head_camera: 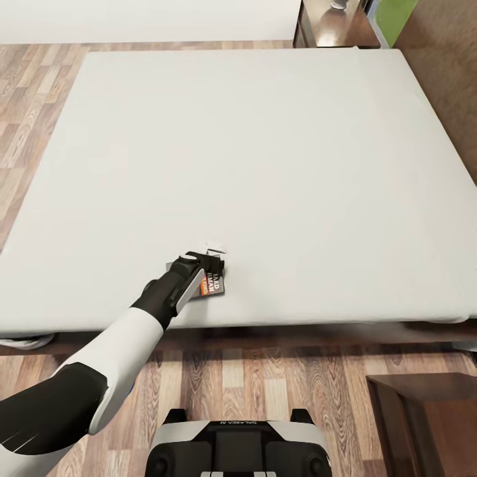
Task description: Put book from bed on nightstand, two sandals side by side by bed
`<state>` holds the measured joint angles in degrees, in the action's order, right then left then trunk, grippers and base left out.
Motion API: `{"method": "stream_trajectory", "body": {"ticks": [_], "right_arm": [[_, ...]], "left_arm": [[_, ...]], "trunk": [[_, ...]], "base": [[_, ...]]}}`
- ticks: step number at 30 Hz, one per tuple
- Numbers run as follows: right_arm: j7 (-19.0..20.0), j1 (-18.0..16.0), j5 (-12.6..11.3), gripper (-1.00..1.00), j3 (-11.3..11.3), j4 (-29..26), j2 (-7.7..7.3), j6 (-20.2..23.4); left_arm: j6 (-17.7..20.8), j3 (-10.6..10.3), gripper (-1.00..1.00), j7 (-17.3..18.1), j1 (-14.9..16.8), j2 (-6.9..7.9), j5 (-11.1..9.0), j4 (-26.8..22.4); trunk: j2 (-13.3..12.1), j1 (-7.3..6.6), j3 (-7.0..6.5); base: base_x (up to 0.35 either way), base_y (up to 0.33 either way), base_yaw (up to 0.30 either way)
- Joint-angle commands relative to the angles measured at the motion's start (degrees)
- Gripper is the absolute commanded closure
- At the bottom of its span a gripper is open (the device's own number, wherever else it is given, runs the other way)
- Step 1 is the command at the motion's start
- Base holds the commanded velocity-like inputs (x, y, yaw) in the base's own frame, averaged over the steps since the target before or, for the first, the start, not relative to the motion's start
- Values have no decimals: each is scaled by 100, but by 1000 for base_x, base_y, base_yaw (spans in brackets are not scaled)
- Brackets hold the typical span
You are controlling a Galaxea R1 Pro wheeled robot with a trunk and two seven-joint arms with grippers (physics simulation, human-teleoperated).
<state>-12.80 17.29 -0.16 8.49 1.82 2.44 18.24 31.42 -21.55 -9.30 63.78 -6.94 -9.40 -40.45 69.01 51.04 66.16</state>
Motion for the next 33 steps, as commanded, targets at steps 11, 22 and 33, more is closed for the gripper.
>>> {"method": "stream_trajectory", "body": {"ticks": [11,22,33], "right_arm": [[-12,2,-1,-100,39,-6,2,30],[-12,2,-1,-100,39,-5,2,26],[-12,2,-1,-100,39,-4,2,29]], "left_arm": [[22,-25,-100,-52,2,0,-62,-7],[22,-25,-100,-50,2,7,-62,-7],[22,-25,-100,-49,2,8,-62,-7]], "trunk": [[3,0,2],[3,0,2],[3,0,2]], "base": [[-44,0,0],[-45,20,0],[-20,10,0]]}}
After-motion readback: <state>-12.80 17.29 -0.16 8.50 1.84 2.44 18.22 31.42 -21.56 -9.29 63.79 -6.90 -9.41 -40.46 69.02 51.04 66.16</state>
